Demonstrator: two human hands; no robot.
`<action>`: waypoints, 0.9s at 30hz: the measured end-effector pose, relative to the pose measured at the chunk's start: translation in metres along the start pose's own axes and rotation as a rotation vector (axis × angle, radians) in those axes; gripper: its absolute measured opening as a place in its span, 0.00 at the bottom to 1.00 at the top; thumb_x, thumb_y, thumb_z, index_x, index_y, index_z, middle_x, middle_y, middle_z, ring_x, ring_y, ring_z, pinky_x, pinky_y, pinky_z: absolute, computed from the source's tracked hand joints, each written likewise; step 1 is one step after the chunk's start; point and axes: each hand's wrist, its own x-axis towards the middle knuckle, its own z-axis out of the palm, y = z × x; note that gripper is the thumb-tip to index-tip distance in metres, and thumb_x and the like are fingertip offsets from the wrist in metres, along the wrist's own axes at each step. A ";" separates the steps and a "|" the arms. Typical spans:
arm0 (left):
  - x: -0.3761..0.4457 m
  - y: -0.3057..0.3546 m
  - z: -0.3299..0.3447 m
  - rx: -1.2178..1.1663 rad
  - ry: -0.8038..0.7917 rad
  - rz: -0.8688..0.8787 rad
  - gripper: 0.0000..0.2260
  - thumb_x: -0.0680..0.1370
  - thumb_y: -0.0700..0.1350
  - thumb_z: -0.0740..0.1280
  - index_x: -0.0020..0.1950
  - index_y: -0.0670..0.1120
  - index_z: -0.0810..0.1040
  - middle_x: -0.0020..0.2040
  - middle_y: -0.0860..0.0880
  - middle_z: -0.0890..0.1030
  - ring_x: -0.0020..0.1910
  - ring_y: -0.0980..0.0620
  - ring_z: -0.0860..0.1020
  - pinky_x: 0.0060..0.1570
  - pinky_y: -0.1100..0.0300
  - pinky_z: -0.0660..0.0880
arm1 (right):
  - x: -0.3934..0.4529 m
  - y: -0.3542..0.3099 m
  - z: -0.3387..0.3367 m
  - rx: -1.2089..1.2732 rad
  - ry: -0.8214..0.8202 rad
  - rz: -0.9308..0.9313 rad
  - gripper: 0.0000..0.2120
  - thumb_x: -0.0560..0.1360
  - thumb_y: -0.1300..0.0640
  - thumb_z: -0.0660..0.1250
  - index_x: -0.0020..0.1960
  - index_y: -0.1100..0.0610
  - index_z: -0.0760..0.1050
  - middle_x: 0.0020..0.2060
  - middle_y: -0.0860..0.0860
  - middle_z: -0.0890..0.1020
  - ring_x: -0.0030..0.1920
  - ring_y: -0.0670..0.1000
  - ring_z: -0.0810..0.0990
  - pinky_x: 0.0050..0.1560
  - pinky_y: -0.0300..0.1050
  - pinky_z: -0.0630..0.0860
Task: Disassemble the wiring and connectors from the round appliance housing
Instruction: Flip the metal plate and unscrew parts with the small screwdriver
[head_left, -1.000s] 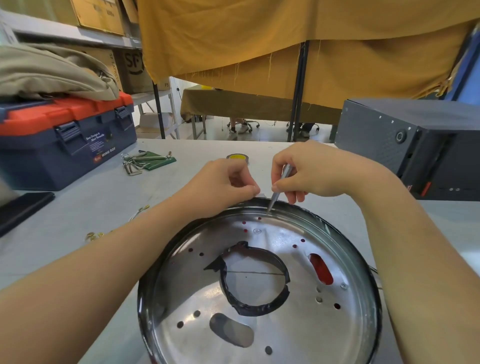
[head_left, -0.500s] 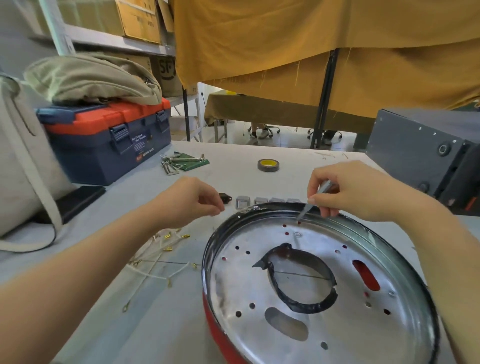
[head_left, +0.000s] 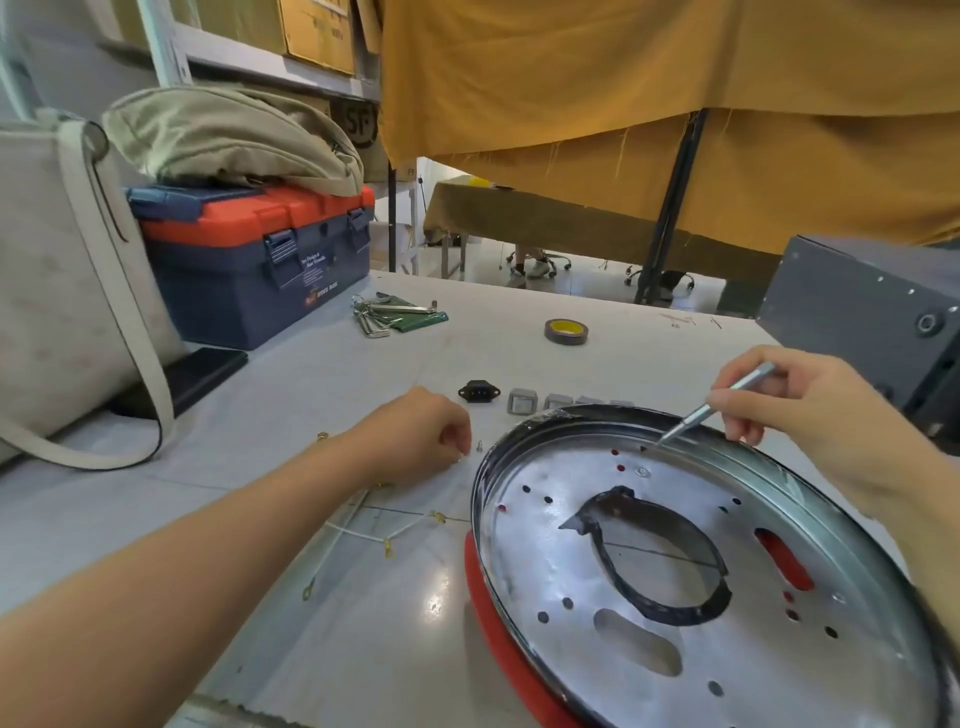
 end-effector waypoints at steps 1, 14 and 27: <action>0.000 0.000 0.001 -0.010 0.007 -0.001 0.05 0.73 0.40 0.66 0.44 0.50 0.78 0.41 0.53 0.78 0.44 0.52 0.77 0.48 0.58 0.75 | 0.000 0.001 0.001 0.033 -0.002 0.004 0.01 0.72 0.68 0.68 0.42 0.66 0.77 0.26 0.57 0.79 0.26 0.47 0.75 0.28 0.35 0.74; 0.004 0.033 -0.016 -0.233 0.220 0.161 0.04 0.76 0.42 0.67 0.49 0.45 0.79 0.45 0.50 0.80 0.43 0.60 0.76 0.39 0.76 0.68 | -0.001 0.019 -0.006 0.086 0.012 0.019 0.06 0.75 0.64 0.67 0.43 0.59 0.82 0.27 0.51 0.74 0.30 0.45 0.71 0.32 0.34 0.71; 0.051 0.116 0.000 0.098 -0.060 0.462 0.18 0.81 0.41 0.58 0.70 0.50 0.70 0.69 0.53 0.72 0.67 0.51 0.70 0.68 0.56 0.64 | -0.011 0.019 -0.012 0.156 0.051 0.018 0.11 0.77 0.57 0.64 0.40 0.59 0.81 0.25 0.48 0.78 0.28 0.43 0.75 0.34 0.33 0.75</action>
